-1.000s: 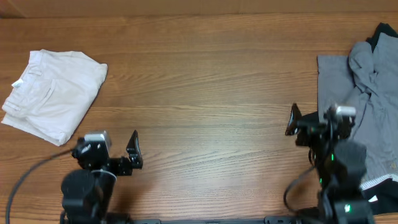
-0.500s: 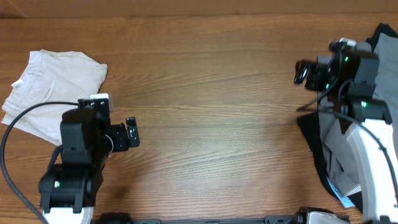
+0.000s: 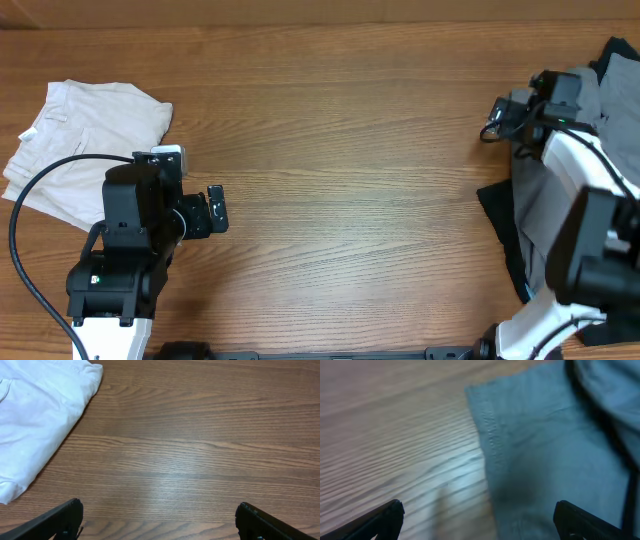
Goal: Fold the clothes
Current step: 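Reach the right gripper to the grey shorts hem in the right pile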
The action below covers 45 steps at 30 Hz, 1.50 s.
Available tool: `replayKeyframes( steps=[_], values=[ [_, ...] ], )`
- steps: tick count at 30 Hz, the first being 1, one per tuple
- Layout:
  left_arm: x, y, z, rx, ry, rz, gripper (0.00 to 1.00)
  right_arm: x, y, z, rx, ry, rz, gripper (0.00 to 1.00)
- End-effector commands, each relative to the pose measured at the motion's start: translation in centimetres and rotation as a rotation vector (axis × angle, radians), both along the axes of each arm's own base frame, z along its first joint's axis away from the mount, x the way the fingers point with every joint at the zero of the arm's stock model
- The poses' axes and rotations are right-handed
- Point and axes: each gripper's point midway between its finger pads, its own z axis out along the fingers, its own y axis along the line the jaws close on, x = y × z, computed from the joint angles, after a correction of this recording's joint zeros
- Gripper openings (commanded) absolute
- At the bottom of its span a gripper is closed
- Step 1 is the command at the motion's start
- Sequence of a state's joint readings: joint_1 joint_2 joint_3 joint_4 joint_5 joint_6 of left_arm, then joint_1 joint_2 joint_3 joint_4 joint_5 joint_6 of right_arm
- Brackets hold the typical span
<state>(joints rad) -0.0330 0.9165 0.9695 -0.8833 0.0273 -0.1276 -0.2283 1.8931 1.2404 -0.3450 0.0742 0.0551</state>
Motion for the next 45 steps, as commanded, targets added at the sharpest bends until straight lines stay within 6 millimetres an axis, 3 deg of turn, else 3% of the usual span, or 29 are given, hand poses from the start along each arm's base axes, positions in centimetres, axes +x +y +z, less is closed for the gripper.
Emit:
replayKeyframes(
  steps=[1,12,18,26,35,39,41,45],
  values=[
    [0.3,-0.3,1.2,-0.037,-0.029,0.012,1.0,2.5,-1.5,0.1,-0.065,-0.038,-0.03,1.0],
    [0.4,-0.3,1.2,-0.05,-0.03,0.026,1.0,4.1,-2.6,-3.3,-0.1,-0.056,-0.055,1.0],
    [0.5,-0.3,1.3,-0.071,-0.035,0.047,1.0,4.8,-2.8,-4.0,-0.11,-0.079,-0.06,1.0],
    [0.5,-0.3,1.3,-0.071,-0.034,0.047,1.0,4.7,-3.2,-6.2,-0.115,-0.049,-0.051,1.0],
    [0.6,-0.3,1.4,-0.072,-0.039,0.047,1.0,4.9,-3.1,-6.3,-0.113,-0.058,-0.047,1.0],
    [0.6,-0.3,1.4,-0.072,-0.04,0.047,1.0,4.7,-4.2,-6.1,-0.14,-0.06,-0.08,0.77],
    [0.6,-0.4,1.4,-0.072,-0.041,0.046,1.0,4.8,-4.4,-6.0,-0.142,-0.065,-0.084,0.73],
    [0.6,-0.5,1.5,-0.079,-0.041,0.039,1.0,4.5,-5.1,-5.9,-0.172,-0.056,-0.109,0.56]
  ],
)
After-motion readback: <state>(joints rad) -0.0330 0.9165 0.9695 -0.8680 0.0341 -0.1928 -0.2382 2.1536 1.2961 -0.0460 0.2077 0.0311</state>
